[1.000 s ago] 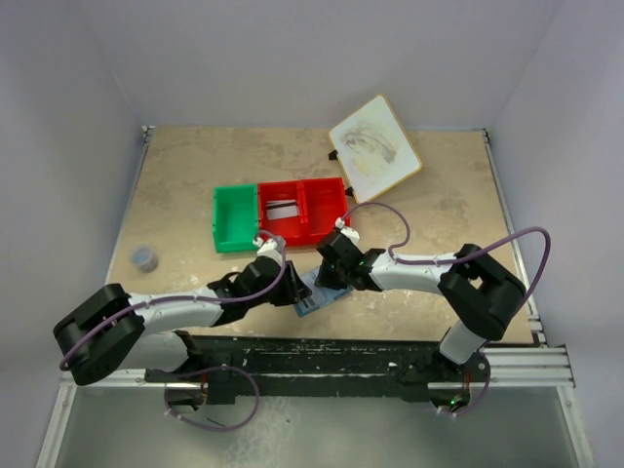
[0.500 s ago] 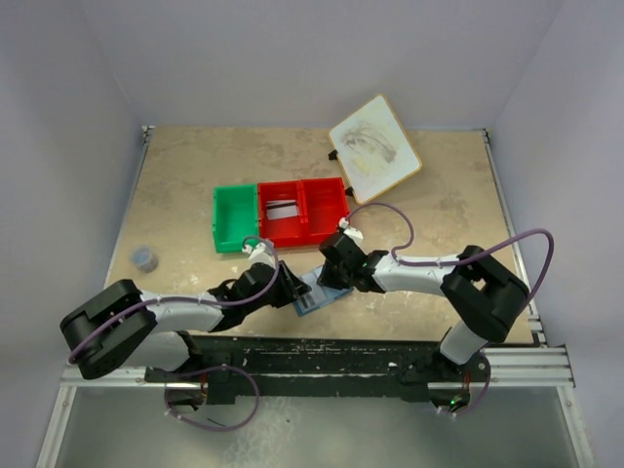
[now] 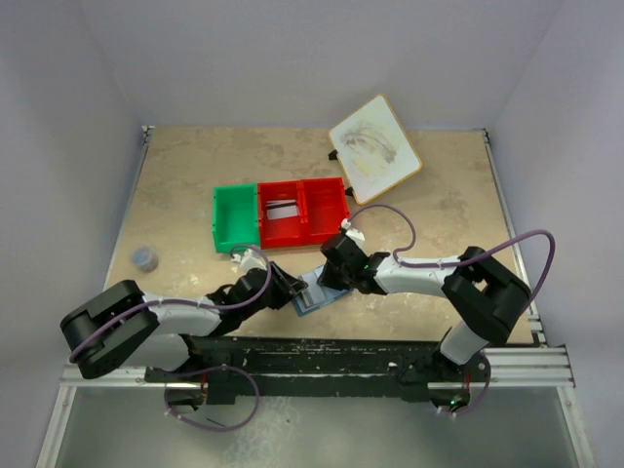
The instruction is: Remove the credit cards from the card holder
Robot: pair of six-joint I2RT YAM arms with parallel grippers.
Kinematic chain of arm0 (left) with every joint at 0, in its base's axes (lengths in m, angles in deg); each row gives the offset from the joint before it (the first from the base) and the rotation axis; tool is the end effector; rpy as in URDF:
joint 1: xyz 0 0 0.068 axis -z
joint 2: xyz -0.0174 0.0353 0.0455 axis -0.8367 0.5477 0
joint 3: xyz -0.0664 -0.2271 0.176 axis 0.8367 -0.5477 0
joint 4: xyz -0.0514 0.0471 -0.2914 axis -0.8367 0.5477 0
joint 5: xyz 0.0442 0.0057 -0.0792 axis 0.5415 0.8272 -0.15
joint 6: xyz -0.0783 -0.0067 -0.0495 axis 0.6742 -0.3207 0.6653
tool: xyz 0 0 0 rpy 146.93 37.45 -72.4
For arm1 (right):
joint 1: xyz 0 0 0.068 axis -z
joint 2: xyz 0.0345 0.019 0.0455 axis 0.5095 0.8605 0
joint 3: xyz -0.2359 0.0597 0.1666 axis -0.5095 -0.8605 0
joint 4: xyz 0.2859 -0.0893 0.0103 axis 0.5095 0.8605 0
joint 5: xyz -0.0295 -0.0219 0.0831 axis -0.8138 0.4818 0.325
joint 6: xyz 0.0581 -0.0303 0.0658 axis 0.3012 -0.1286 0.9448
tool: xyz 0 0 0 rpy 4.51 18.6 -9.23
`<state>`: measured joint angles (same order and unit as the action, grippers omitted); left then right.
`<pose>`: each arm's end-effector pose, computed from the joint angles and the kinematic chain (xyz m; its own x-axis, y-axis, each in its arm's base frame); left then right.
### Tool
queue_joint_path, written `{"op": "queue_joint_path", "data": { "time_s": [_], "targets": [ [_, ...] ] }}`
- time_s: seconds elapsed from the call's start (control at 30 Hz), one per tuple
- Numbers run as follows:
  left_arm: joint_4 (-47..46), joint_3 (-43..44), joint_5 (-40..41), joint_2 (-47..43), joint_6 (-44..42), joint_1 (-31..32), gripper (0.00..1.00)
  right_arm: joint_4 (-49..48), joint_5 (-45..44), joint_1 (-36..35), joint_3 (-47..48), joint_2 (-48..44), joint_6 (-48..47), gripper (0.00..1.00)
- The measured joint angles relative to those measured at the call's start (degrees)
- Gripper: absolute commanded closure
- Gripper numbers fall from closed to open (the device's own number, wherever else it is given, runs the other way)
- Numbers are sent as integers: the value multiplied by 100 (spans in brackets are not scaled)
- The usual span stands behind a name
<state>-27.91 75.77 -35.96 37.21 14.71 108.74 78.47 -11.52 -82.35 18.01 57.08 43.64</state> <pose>0.1789 -0.2009 0.0868 -0.7085 -0.6630 -0.2419 -0.2180 0.5315 -0.8185 0.2417 0.2850 0.1107 -0.8335 0.3752 -0.4055 0.0920 0.8181 0.5677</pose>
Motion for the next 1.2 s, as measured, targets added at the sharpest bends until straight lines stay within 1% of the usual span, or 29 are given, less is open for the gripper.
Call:
{"op": "queue_joint_path", "data": {
  "time_s": [0.33,0.57,0.67,0.87,1.0,1.2],
  "targets": [
    [-144,-101,278,109,916,192,64,0,-22,0,0,0,0,96],
    [-212,-111,398,168,1106,251,64,-13,-24,0,-2,0,0,96],
    [-330,-111,387,216,966,251,65,-15,-24,0,-2,0,0,96],
    [-269,186,190,345,284,258,66,-31,44,0,-33,-39,-13,95],
    [-289,225,133,291,-26,258,66,50,116,-13,-33,-68,-35,95],
    [-223,461,28,260,-402,258,66,358,116,-42,-44,-280,-74,89]
  ]
}}
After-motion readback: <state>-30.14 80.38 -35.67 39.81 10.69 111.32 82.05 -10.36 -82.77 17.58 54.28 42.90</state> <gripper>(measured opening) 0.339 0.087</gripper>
